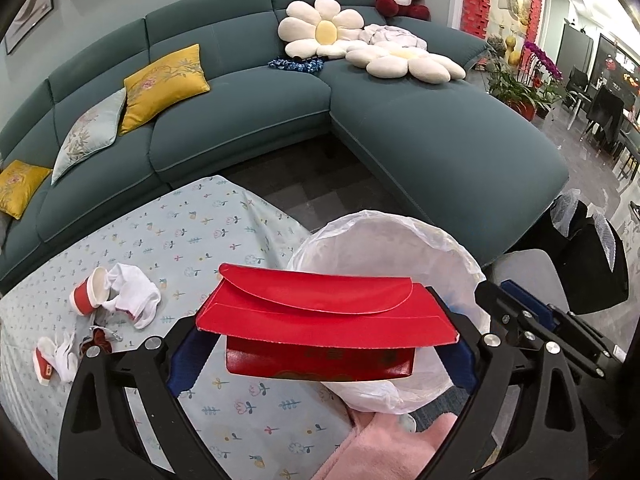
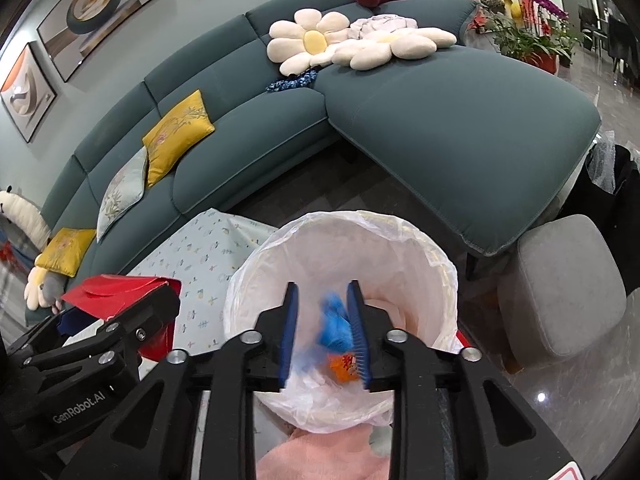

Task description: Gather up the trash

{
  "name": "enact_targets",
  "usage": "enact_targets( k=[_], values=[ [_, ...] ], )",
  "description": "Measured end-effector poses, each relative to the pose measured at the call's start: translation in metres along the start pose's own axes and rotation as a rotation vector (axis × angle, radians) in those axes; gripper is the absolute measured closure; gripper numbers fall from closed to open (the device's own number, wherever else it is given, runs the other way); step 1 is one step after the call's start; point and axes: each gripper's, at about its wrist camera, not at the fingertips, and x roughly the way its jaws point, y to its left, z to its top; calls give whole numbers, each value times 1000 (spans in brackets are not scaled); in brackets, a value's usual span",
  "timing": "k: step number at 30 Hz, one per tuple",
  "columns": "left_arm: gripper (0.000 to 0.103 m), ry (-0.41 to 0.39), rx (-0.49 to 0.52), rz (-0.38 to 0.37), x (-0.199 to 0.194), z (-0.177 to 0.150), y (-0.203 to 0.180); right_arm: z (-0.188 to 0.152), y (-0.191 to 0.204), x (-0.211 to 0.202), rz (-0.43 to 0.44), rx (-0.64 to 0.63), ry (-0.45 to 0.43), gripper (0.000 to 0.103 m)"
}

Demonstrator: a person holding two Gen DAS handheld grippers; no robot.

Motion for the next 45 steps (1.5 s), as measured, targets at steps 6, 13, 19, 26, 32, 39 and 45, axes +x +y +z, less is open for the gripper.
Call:
enact_targets(
  k=[6, 13, 19, 26, 32, 39, 45],
  values=[
    [11, -1, -16, -11, 1, 1, 2, 1, -1, -4, -14, 4, -17, 66],
    [11, -12, -23, -30, 0, 5, 1, 3, -8, -15, -30, 23, -41, 64],
    [11, -21, -31, -29, -5, 3, 4, 5, -8, -23, -34, 23, -54, 64],
    [11, -26, -118, 13, -13, -4, 44, -8, 7, -8, -9, -38, 14, 64],
    [11, 1, -198, 67, -9, -24, 86, -38, 35, 23, 83, -90, 160, 64],
    [11, 43, -217, 104, 0, -45, 107, -67, 76, 57, 134, -197, 312, 64],
    [11, 58, -202, 116, 6, -53, 113, -81, 89, 79, 134, -220, 388, 76]
  ],
)
